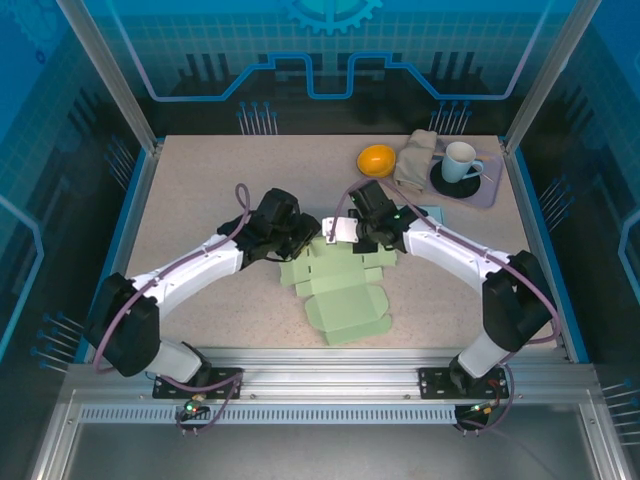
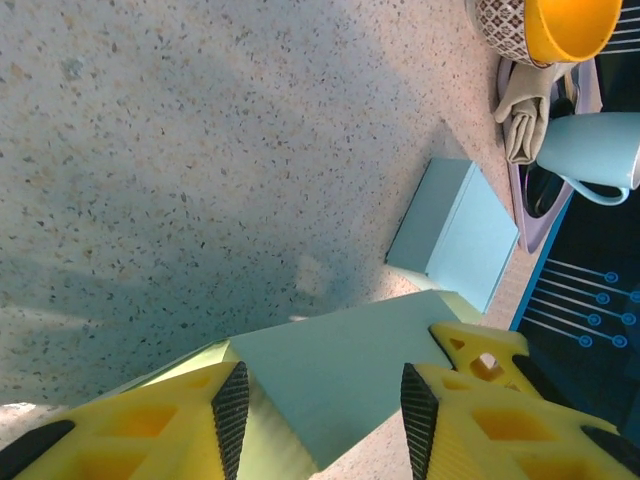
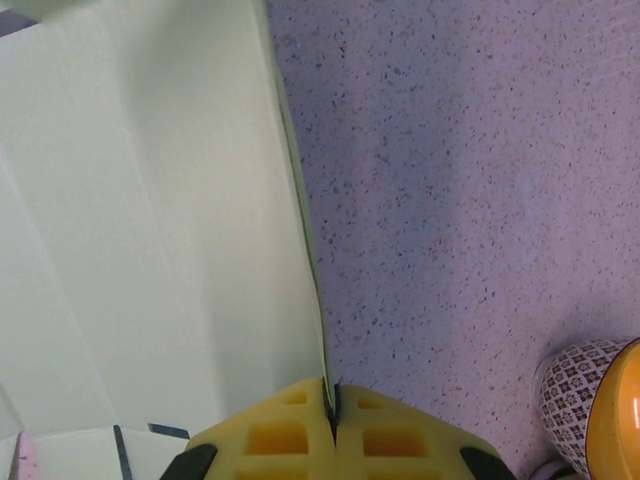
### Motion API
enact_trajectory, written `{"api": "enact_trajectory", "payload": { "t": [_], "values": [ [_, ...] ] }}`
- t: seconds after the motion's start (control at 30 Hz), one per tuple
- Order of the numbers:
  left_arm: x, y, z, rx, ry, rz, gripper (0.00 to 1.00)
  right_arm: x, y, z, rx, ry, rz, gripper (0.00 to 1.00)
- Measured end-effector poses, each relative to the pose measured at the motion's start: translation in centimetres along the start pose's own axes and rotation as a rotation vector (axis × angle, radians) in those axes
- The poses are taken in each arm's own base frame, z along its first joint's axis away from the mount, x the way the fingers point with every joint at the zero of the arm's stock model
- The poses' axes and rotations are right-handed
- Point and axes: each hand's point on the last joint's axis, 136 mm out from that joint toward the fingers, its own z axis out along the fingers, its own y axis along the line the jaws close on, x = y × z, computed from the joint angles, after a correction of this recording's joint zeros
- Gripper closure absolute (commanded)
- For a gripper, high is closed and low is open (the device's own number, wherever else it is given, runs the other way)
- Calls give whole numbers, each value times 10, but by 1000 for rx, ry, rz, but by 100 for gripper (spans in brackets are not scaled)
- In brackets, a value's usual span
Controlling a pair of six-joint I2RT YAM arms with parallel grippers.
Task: Fold the paper box
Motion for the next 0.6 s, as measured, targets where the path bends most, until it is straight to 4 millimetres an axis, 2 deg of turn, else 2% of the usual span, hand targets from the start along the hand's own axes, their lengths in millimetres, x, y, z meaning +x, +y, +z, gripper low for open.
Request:
{"api": "enact_trajectory", "payload": {
  "t": [0.13,0.27,0.4,0.5,0.6],
  "values": [
    [8,6,13,-30,13,-12,55,8,10,0,-10,20,3,100],
    [12,13,21,-58,13,-25,61,14,25,0,-22,30,-2,100],
    [9,15,21,-69,-13,-23,60,15,34,-1,-22,27,-12,100],
    [6,18,19,-84,-30,11,55,15,33,2,-7,29,-20,100],
    [3,18,9,-91,-48,96,54,20,31,3,10,47,-22,100]
  ]
}}
